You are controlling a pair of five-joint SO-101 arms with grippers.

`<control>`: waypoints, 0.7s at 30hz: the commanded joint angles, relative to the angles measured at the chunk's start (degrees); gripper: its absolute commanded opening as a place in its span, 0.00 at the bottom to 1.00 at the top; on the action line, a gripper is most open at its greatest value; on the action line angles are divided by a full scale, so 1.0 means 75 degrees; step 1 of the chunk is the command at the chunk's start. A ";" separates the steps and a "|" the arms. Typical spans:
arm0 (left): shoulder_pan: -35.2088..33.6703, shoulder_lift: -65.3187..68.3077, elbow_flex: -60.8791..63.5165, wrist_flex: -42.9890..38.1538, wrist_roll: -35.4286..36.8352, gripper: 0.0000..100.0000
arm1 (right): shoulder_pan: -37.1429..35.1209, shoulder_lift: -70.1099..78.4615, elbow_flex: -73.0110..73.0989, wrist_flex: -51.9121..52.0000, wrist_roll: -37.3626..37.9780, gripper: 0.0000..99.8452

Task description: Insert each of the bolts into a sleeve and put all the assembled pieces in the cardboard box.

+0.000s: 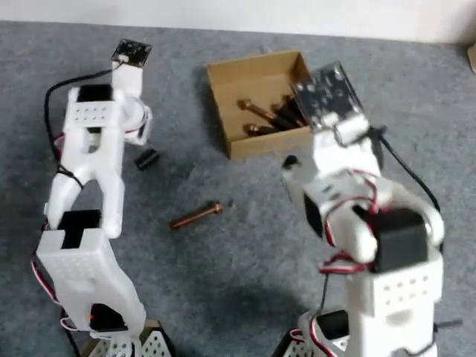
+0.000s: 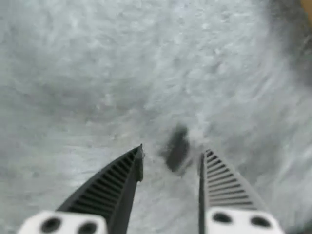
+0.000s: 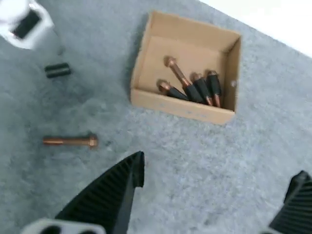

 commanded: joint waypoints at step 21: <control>0.0053 0.1870 -0.0756 0.0328 -0.1899 0.20 | 0.0979 -0.0545 0.0627 -0.0522 0.0211 0.40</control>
